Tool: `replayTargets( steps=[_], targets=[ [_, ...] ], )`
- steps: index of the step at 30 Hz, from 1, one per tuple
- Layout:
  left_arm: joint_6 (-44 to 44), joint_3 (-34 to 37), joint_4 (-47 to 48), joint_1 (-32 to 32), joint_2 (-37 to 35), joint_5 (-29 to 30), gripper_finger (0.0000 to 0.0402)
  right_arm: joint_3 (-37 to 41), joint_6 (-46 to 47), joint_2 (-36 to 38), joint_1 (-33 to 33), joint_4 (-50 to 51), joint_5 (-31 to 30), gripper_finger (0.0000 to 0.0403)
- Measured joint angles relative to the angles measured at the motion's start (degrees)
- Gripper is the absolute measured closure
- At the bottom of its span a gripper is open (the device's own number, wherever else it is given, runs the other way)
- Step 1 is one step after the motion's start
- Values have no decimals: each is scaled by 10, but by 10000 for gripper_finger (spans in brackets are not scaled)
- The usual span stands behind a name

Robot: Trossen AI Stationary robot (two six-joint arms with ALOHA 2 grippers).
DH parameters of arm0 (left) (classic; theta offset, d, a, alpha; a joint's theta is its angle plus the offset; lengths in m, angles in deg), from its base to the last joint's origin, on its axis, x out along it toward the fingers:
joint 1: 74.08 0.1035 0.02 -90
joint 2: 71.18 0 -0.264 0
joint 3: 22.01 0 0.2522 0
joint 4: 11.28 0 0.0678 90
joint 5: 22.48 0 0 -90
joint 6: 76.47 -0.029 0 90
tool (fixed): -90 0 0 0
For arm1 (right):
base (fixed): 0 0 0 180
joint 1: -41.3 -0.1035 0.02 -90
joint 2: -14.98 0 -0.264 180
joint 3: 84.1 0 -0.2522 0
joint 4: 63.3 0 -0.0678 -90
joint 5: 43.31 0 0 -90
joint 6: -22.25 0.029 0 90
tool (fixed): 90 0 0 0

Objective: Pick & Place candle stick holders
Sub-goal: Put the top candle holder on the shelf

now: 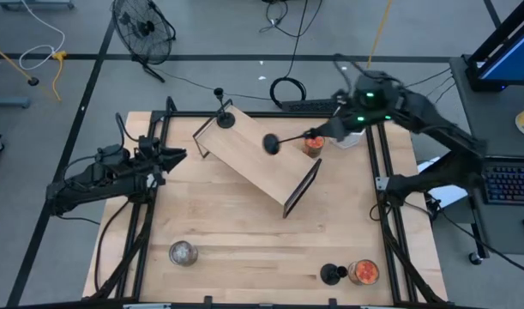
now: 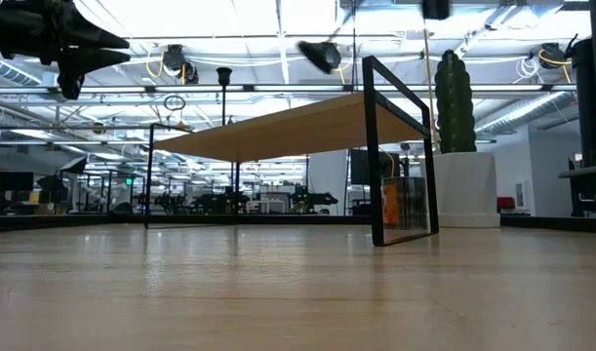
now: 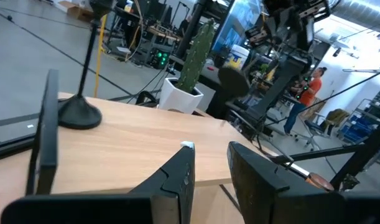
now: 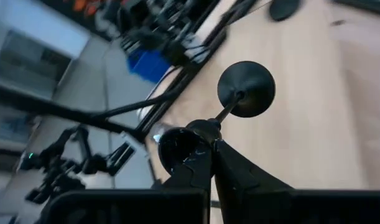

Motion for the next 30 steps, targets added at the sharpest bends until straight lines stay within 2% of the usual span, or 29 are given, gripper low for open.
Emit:
replayTargets(
  steps=[9, 13, 18, 22, 27, 30],
  targets=[
    [-18, 0, -100, 0, 109, -15, 300, 0, -2, -84, -9, -141, 101, 402],
    [-38, 0, -186, 0, 165, -17, 300, 0, -9, -104, -9, -155, 100, 402],
    [-76, 0, -341, 0, 238, -50, 300, 0, -17, -127, -13, -159, 100, 402],
    [-65, -4, -441, 0, 304, -57, 300, 0, -21, -146, -19, -159, 102, 402],
    [-72, -65, -435, -3, 387, -84, 300, 0, -30, -164, -25, -163, 103, 402],
    [-96, -123, -382, -12, 439, -97, 300, 0, -35, -170, -29, -163, 106, 402]
  ],
)
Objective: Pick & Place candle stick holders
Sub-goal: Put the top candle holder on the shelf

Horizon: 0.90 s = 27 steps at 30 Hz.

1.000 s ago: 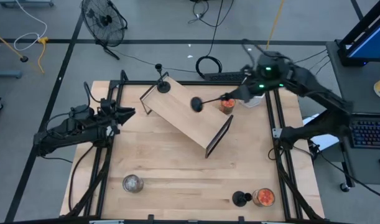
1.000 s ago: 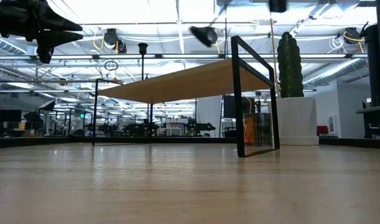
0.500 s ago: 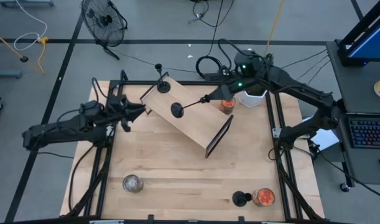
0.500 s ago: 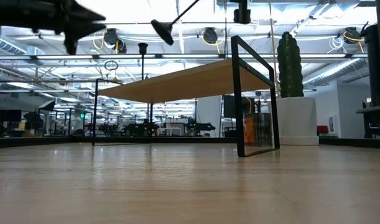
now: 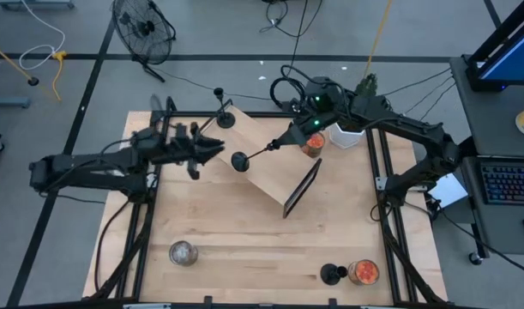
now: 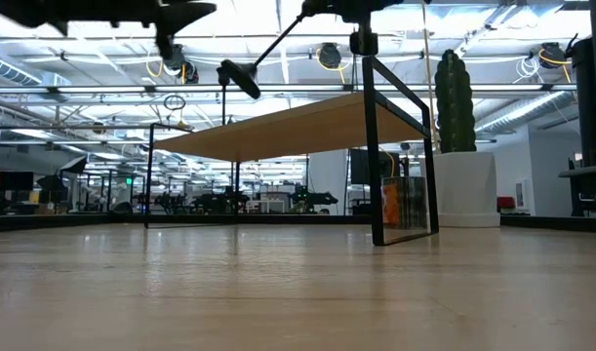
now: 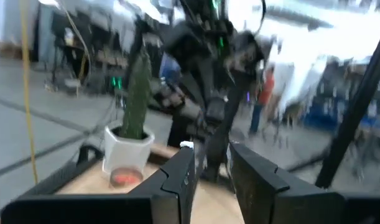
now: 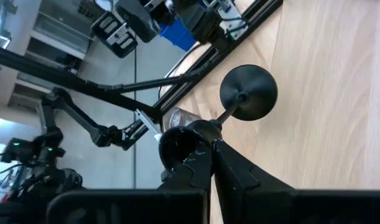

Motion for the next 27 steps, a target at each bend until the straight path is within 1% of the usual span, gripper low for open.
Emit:
replayTargets(
  steps=[6, 10, 15, 19, 23, 27],
  targets=[
    [-73, -137, 178, -21, 95, 1, 300, 0, -9, 1, -7, -1, 9, 402],
    [-116, -220, 248, -38, 152, 2, 300, 0, -12, 0, -7, 0, 9, 402],
    [-160, -311, 303, -57, 219, 3, 300, 0, -28, 0, -7, 8, 9, 403],
    [-165, -368, 339, -66, 271, 23, 300, 0, -37, 0, -12, 7, 9, 403],
    [-165, -401, 345, -66, 311, 26, 292, 0, -45, 0, -20, 9, 8, 403],
    [-158, -422, 364, -66, 338, 26, 266, 0, -53, 0, -25, 9, 8, 403]
  ],
)
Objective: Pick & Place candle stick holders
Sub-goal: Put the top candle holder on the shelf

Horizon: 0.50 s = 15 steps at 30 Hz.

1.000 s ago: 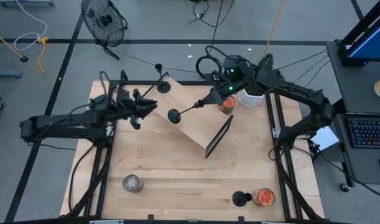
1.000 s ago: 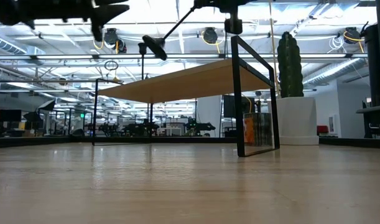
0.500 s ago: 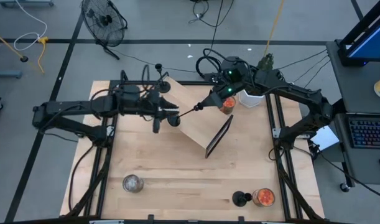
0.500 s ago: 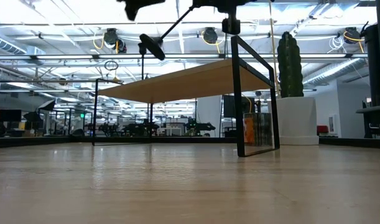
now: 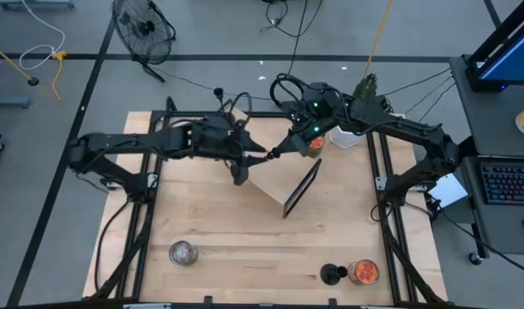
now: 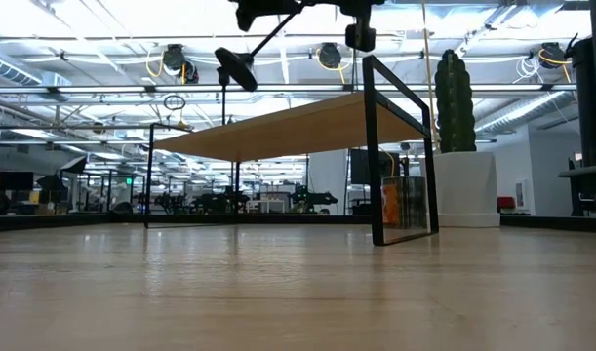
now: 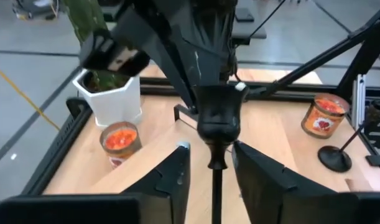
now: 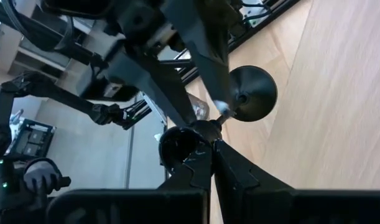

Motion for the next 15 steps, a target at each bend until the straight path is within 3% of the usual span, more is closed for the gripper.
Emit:
replayTargets(
  steps=[9, 15],
  targets=[
    [16, -7, -23, -1, 18, 2, 204, 0, -6, 0, -7, 0, 0, 403],
    [33, -7, -27, -1, 18, 1, 223, 0, -6, 0, -11, -4, -2, 403]
  ],
)
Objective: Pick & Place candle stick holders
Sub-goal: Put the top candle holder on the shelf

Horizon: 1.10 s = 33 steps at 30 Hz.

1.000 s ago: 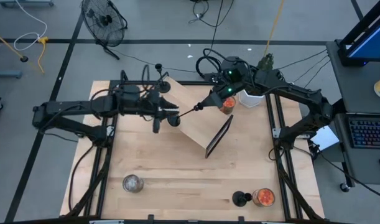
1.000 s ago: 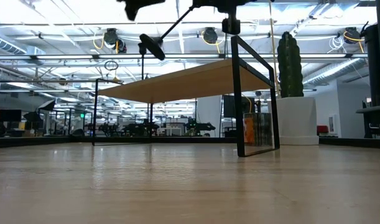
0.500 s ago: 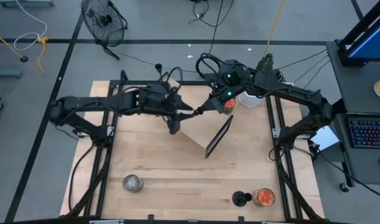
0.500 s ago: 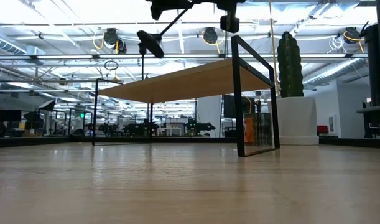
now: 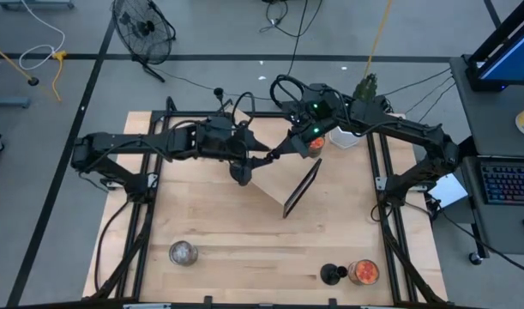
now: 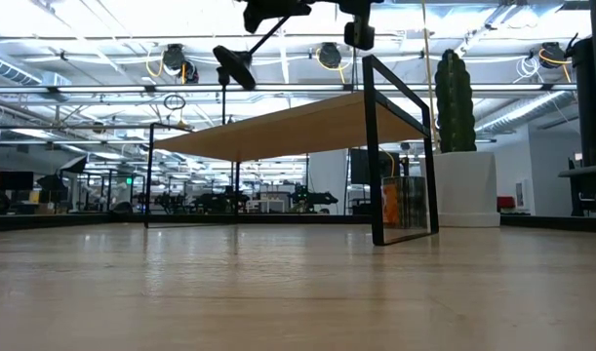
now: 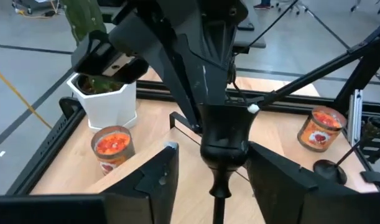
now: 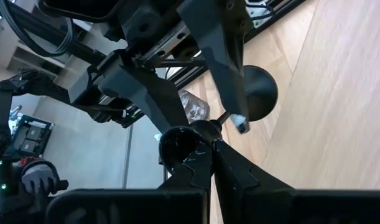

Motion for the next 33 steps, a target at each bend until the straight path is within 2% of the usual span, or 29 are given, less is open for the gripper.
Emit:
replayTargets(
  steps=[4, 11, 17, 23, 33],
  targets=[
    [11, -1, -3, 0, 12, -23, 270, 0, 0, 0, -3, -1, -1, 403],
    [28, 0, -2, 0, 32, -75, 379, 0, 1, 0, -17, -1, 1, 403],
    [54, 0, -9, 2, 36, -109, 377, 0, 4, 0, -26, -1, 0, 403],
    [67, 0, -7, 2, 36, -110, 381, 0, 5, 0, -27, -2, -1, 399],
    [80, 0, 25, 2, 36, -94, 381, 1, 4, -1, -27, 0, -3, 338]
  ],
)
